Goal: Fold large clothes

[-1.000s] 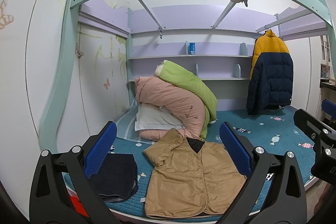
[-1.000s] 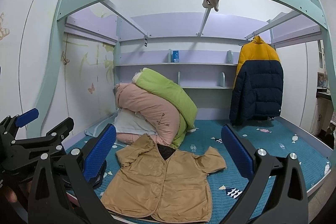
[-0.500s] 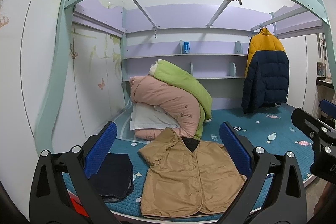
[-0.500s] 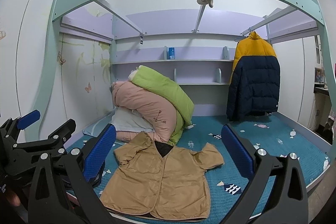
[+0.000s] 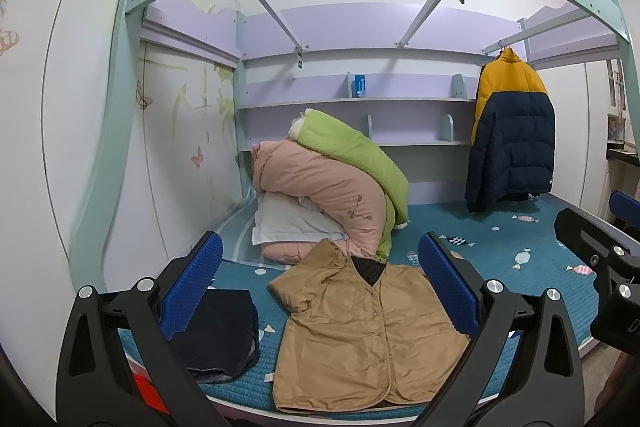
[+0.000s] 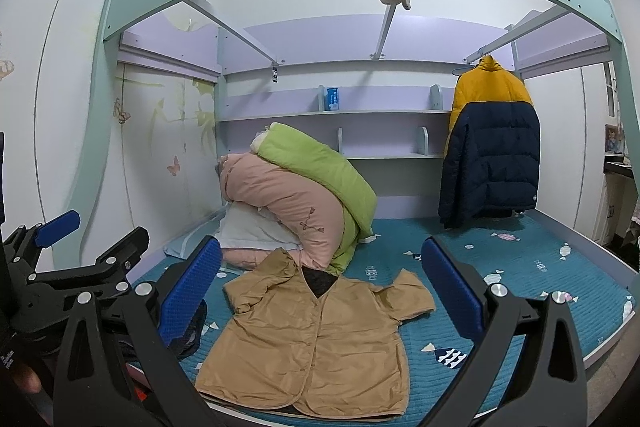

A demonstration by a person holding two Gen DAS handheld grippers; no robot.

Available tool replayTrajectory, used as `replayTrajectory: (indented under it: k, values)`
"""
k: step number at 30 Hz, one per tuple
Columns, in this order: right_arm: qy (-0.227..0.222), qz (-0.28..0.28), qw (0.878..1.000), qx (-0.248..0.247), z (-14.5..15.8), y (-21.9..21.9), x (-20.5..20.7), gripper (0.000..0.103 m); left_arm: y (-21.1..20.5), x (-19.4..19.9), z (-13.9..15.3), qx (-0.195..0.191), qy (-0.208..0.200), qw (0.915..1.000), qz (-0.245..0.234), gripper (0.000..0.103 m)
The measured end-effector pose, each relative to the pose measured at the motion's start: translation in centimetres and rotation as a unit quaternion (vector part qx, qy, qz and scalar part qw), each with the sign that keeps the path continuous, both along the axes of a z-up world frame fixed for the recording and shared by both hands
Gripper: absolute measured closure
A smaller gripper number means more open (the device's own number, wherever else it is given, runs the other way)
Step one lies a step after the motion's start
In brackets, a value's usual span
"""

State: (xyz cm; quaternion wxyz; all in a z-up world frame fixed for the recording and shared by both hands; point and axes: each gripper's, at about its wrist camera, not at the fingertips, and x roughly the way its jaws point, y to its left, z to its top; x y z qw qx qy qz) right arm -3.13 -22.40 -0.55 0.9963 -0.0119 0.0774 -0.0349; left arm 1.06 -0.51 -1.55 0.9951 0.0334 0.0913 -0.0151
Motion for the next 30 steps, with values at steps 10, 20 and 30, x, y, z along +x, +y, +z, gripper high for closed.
replayTrajectory:
  k: [10, 20, 30]
  values:
    - [0.001, 0.009, 1.000, 0.005, -0.2, 0.1, 0.4, 0.006, 0.7, 0.1, 0.0, 0.000, 0.001, 0.9999, 0.010, 0.005]
    - [0.005, 0.013, 1.000, 0.007, -0.4, 0.1, 1.0, 0.006, 0.6, 0.2, -0.1, 0.005, 0.003, 0.9999, 0.015, 0.005]
    - [0.010, 0.016, 1.000, 0.008, -0.5, 0.2, 1.6, 0.006, 0.6, 0.7, -0.2, 0.004, 0.008, 0.9998, 0.015, 0.005]
